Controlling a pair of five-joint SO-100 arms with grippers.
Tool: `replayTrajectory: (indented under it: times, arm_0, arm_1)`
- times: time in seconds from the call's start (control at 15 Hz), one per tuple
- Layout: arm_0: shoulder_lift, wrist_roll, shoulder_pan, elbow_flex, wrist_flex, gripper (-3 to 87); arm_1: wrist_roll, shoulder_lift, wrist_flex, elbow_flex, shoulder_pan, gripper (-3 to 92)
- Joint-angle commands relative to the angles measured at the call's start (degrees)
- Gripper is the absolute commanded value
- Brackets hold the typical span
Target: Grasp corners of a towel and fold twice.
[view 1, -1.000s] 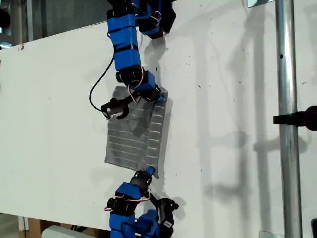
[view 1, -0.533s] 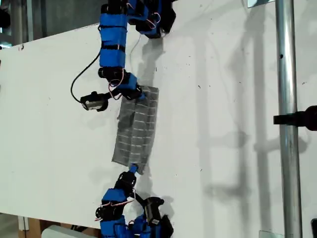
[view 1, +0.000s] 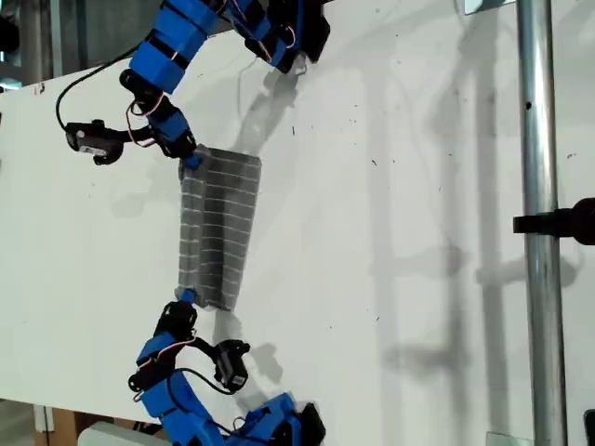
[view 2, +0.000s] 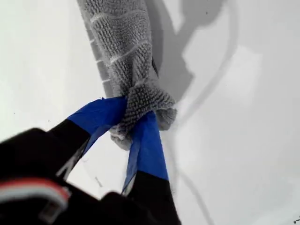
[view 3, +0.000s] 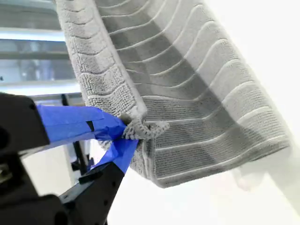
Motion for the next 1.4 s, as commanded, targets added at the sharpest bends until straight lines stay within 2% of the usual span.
replayTrajectory:
  times: [0.0,0.33,0.47,0.6,0.93,1.0,1.07,1.13,1.33]
  arm_0:
    - [4.31,-2.99,0.62,4.92,-1.67,-2.6]
    - [3.43,-9.67,2.2,23.38,-13.36,-2.5]
    - [-3.08,-9.67,-0.35,24.08,-17.31,-2.5]
    - [-11.25,-7.82,-4.39,19.95,-18.72,-2.5]
    - [-19.34,-4.57,-9.05,7.38,-11.87,-1.6]
    - [-19.6,-4.92,-9.05,7.03,-10.63,3.2]
    - [-18.54,-7.29,-8.53,6.77,-6.86,12.8]
    - [-14.77,-9.49,-7.47,8.0,-4.22,15.6]
    - [14.41,-11.07,-2.9,21.18,-1.85,21.5]
  arm_1:
    - [0.88,3.96,0.18,3.69,-3.43,-0.2]
    - [10.9,-1.14,-16.61,24.52,-12.3,-0.2]
    - [12.3,-6.94,-20.83,25.4,-11.87,-0.2]
    - [12.3,-10.63,-23.38,24.52,-10.11,-0.2]
    - [10.2,-14.06,-23.99,22.76,-4.66,1.2]
    - [10.72,-13.97,-22.41,22.85,-3.16,20.5]
    - [10.72,-11.78,-19.51,23.2,-2.55,32.4]
    - [11.25,-7.12,-16.35,24.43,-2.46,33.5]
    - [16.79,20.13,-5.01,33.75,-0.35,34.4]
